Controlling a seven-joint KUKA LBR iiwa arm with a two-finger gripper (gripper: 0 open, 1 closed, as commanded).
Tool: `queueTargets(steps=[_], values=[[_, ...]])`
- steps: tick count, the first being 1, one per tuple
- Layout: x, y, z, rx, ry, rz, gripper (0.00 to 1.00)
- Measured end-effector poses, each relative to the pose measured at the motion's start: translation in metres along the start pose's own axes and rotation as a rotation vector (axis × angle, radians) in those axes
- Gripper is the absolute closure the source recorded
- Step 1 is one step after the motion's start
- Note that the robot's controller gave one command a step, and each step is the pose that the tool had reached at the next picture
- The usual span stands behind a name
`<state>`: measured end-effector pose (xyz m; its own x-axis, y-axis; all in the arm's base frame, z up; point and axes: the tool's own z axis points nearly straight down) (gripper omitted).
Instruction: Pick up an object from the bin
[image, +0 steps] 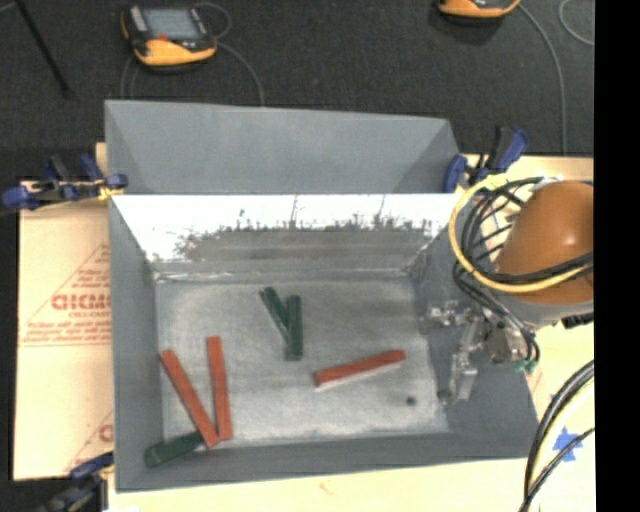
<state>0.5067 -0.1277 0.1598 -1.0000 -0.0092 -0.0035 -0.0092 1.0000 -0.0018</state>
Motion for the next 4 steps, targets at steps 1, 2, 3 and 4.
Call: queueTargets(steps=[1, 2, 3, 4], values=[[0.0, 0.0, 0.0, 0.0, 0.0, -0.001, 0.0], [-0.037, 0.034, 0.048, 0.001, -0.004, -0.08, 0.0], [-0.006, 0.04, 0.089, -0.001, -0.003, -0.047, 1.0], [-0.006, 0.04, 0.089, -0.001, -0.003, -0.049, 0.0]])
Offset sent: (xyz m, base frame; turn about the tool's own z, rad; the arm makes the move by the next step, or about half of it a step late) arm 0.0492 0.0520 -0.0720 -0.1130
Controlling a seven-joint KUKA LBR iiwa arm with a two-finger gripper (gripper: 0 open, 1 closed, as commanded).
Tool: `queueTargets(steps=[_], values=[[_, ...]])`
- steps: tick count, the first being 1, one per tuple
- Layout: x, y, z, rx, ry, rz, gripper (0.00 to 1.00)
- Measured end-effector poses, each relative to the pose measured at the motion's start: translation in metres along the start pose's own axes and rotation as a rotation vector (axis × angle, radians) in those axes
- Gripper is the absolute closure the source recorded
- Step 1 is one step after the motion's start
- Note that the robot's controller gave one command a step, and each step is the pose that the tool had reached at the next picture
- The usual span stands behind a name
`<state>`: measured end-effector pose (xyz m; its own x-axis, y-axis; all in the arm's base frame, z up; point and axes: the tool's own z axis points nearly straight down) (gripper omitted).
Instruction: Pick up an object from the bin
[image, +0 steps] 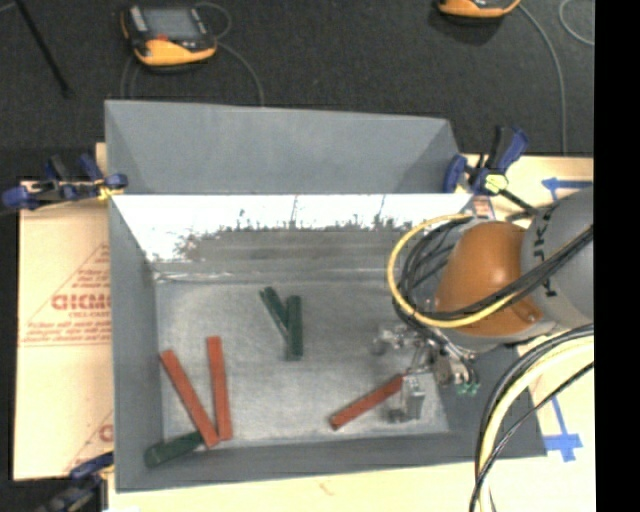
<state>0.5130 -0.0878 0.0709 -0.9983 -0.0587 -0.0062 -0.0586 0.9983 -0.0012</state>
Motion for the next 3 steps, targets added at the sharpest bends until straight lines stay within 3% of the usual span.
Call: queueTargets(steps=[1, 2, 3], values=[[0.0, 0.0, 0.0, 0.0, 0.0, -0.002, 1.0], [0.0, 0.0, 0.0, 0.0, 0.0, -0.002, 1.0], [-0.022, 0.008, 0.0, 0.001, -0.002, -0.138, 0.0]])
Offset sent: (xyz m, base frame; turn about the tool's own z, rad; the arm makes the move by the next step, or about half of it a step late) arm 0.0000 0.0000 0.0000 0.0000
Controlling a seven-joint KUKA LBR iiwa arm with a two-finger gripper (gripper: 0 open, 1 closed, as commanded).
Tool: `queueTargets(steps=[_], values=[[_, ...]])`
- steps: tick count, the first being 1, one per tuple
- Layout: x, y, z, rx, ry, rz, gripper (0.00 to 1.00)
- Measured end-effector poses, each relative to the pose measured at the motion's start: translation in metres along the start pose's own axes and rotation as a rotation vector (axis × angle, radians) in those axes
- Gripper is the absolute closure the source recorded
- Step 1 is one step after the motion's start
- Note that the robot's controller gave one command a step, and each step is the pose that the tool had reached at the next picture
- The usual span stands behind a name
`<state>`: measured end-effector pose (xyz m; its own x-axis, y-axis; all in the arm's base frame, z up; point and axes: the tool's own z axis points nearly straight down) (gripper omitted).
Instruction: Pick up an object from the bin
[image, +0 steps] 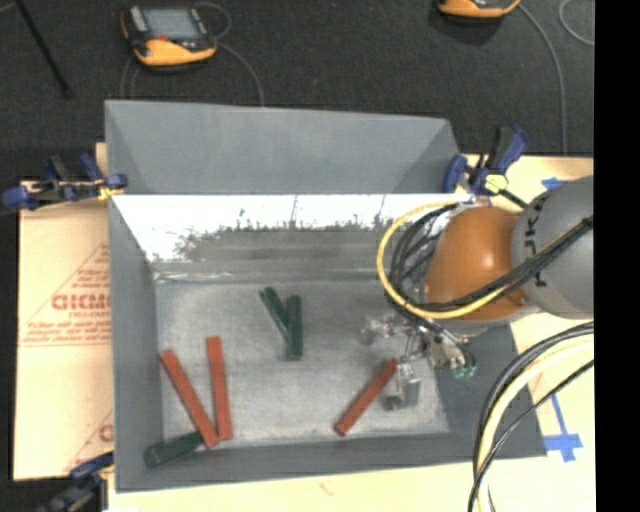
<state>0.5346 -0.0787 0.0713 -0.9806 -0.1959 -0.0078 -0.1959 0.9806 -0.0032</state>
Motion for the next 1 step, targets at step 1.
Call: queueTargets(steps=[1], values=[[0.0002, 0.0, 0.0, 0.0, 0.0, -0.002, 1.0]])
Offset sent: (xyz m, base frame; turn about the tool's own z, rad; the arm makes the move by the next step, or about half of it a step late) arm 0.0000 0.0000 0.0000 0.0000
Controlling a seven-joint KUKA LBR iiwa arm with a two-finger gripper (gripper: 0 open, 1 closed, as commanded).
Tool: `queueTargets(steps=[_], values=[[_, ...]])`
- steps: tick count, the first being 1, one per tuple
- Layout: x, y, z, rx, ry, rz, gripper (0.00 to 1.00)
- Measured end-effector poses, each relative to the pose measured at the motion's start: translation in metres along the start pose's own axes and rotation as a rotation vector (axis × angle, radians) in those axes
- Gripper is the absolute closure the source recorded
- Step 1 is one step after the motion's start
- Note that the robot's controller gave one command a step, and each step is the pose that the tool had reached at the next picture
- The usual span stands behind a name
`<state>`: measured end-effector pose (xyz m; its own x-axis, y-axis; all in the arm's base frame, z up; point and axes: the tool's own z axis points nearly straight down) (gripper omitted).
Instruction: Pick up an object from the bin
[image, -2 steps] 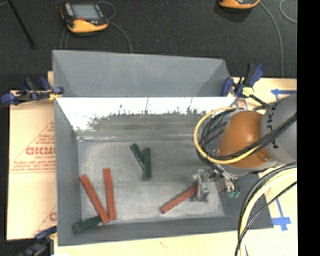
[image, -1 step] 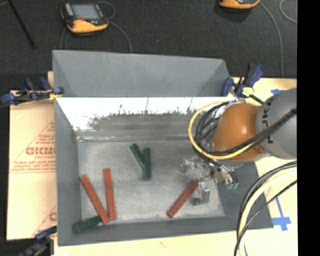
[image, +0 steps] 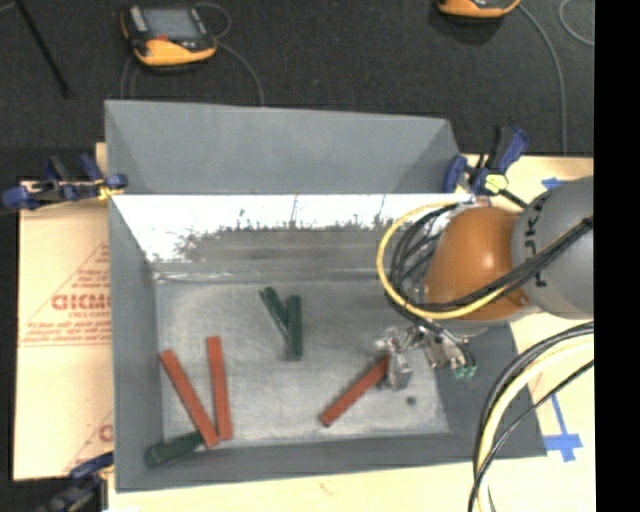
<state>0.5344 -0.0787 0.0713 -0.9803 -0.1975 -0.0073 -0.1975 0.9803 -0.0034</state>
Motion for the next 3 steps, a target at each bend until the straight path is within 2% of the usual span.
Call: queueTargets(steps=[1, 2, 3], values=[[0.0001, 0.0001, 0.0001, 0.0, 0.0, -0.001, 0.0], [0.0, 0.0001, 0.0001, 0.0, 0.0, -0.002, 1.0], [0.0001, 0.0001, 0.0001, 0.0, 0.0, -0.002, 0.0]])
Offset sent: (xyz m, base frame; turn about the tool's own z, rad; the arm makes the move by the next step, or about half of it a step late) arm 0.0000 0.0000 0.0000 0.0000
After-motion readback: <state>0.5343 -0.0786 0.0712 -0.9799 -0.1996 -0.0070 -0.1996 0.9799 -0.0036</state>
